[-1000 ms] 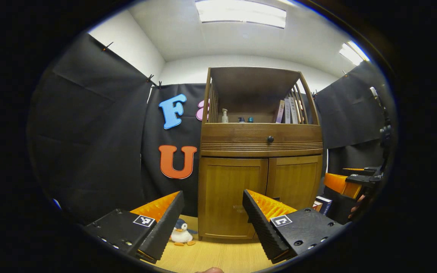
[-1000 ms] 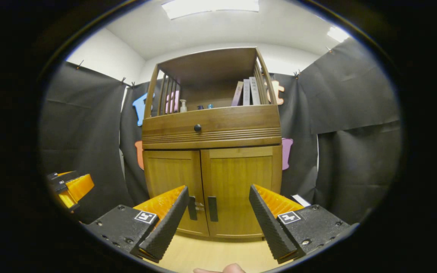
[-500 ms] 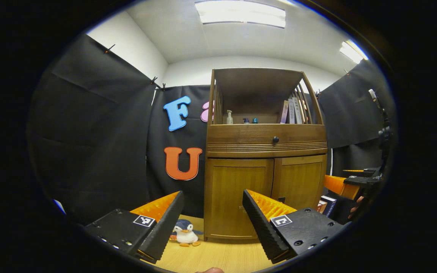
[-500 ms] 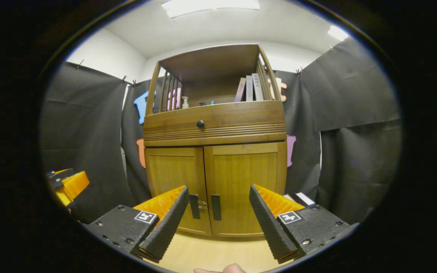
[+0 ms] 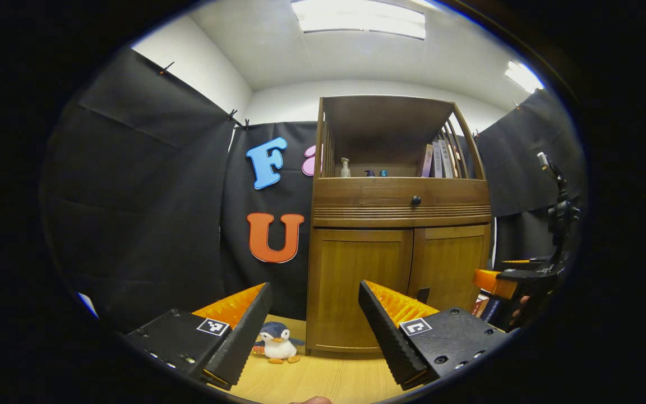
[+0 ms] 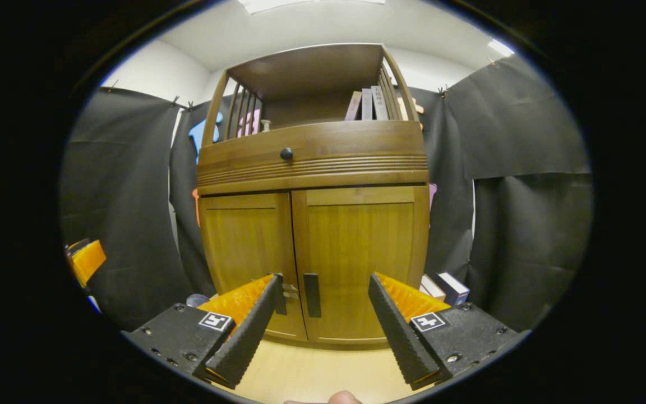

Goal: Open the right door of the double-door shoe cabinet with the right hand, and open the left door with the left hand.

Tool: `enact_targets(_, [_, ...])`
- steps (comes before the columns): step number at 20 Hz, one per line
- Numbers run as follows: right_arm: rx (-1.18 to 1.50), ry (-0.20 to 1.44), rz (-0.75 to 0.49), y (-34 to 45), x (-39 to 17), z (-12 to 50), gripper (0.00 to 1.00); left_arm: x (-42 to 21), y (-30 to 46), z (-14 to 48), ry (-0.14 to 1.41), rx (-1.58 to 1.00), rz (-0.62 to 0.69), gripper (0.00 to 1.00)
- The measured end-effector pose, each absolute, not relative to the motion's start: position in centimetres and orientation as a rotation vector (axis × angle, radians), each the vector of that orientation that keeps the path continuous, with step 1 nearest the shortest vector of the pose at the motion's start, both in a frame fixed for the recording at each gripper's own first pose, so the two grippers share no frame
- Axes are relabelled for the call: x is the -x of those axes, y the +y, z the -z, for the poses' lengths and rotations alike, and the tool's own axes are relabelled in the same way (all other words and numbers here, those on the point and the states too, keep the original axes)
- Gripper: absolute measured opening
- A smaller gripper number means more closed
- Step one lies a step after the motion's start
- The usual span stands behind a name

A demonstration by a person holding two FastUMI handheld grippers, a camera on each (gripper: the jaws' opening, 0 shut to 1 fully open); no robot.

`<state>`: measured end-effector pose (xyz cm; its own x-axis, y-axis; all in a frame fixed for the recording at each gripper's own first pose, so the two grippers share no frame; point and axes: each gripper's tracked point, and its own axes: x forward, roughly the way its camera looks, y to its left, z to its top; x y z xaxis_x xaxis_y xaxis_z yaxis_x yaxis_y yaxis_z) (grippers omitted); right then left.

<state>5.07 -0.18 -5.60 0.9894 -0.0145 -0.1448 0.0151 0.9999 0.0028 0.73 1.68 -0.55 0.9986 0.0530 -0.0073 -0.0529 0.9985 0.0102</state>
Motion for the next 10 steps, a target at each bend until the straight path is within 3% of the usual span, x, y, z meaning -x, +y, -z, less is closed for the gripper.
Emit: enact_targets(10, [0.005,0.296,-0.028,1.8,-14.9,12.8,0.97,-1.6,3.5,2.8,0.045,-0.03,-0.122,0.95])
